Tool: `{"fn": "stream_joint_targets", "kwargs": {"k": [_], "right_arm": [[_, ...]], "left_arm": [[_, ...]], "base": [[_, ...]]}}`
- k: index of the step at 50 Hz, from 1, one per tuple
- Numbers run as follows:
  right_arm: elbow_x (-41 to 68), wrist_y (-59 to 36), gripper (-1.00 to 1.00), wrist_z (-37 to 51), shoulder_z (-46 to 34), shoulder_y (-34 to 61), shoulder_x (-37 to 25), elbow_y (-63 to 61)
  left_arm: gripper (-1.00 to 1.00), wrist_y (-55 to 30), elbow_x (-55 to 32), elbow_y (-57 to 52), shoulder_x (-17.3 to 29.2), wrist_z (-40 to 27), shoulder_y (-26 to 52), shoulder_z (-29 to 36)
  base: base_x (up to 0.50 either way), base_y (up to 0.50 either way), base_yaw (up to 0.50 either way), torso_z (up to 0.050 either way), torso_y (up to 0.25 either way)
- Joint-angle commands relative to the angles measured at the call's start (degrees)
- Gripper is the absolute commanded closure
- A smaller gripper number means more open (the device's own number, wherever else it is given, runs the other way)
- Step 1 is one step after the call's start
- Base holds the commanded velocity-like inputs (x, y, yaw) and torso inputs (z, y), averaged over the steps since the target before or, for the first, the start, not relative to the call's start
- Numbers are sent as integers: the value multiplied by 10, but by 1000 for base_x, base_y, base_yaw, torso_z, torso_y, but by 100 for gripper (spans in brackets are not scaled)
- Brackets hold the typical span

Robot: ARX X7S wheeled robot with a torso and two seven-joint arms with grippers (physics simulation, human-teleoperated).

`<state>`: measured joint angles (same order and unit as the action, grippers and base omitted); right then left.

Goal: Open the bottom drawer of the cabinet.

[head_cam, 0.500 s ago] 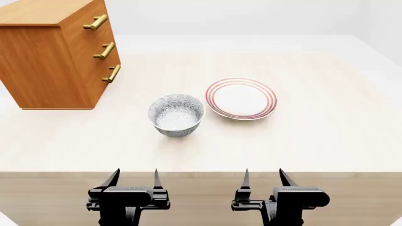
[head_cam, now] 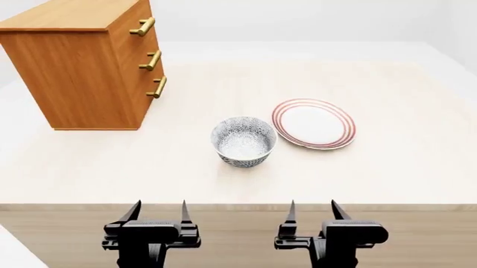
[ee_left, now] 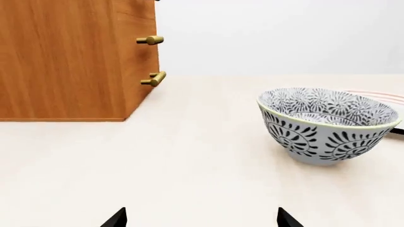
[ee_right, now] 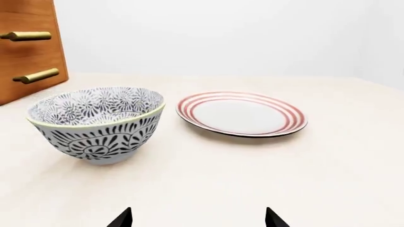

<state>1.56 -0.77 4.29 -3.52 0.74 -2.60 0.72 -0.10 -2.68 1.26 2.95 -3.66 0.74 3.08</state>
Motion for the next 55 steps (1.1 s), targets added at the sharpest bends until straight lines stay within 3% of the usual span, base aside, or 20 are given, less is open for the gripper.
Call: {"fn": "stream_joint_targets", "kwargs": {"k": [1,4,5,9,19,55], "right_arm": [[15,-42,-100,17,-10,8,-12,-11],[18,-134,-100,11,-17,27,-26,-73],[24,-195,-100,8,-14,39,-37,-153],[47,-299,-100,10,0,62,-46,-305],[34,-276,-100,29,-12,48,-49,-272],[64,-273,-100,42,-10,56,-61,-260]], "left_arm": [[-100,-25,-8,-7,12,-15,8,15],[-100,-110,14,-73,20,-30,26,25],[-100,-194,-10,-156,25,-20,42,18],[-100,-307,-19,-283,34,-32,84,7],[-100,-242,-21,-237,40,-32,70,12],[-100,-220,-29,-206,54,-55,77,30]], "base": [[0,0,0,0,0],[0,0,0,0,0],[0,0,0,0,0],[110,0,0,0,0],[500,0,0,0,0],[500,0,0,0,0]]}}
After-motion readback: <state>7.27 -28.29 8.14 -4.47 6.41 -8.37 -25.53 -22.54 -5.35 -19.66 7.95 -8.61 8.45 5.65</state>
